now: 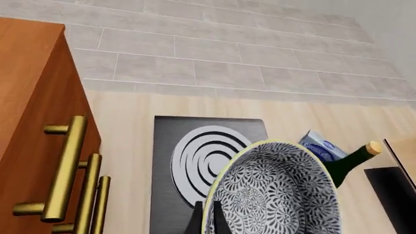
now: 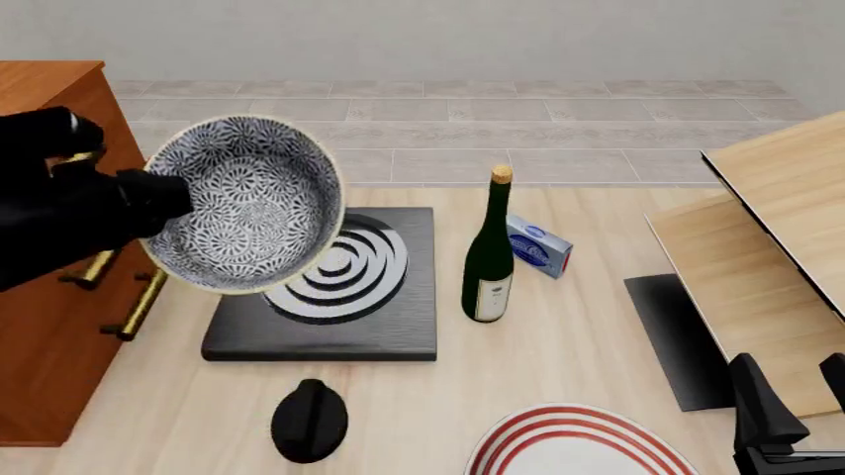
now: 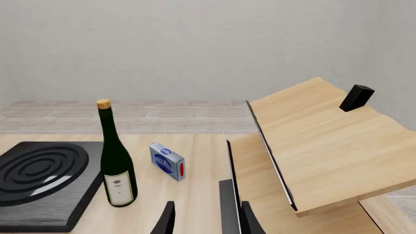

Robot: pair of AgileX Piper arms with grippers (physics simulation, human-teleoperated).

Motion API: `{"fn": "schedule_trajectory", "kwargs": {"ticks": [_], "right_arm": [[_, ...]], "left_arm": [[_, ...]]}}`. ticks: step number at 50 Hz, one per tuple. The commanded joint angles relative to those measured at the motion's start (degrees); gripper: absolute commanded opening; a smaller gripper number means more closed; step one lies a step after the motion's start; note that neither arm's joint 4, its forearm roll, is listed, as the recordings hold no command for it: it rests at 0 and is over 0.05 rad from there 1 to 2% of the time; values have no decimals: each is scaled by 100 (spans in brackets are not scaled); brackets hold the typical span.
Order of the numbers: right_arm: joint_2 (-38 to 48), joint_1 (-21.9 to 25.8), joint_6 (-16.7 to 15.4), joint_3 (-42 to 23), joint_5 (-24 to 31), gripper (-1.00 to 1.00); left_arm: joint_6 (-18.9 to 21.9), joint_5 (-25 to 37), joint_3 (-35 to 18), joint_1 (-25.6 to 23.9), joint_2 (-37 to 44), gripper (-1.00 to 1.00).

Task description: Put the bowl on the stove.

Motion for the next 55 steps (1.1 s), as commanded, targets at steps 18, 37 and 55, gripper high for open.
{"fn": "schedule_trajectory", "kwargs": {"ticks": [18,37,55], "right_arm": [[0,1,-1,0,0,100],[0,-1,1,0,0,100],[-1,0,1,0,0,100]], "left_arm": [[131,-131,-1263,405,1538,-100],[-131,-270,-1147,-70,1747,-100],[-820,-786,-742,-158,1901,-100]]}}
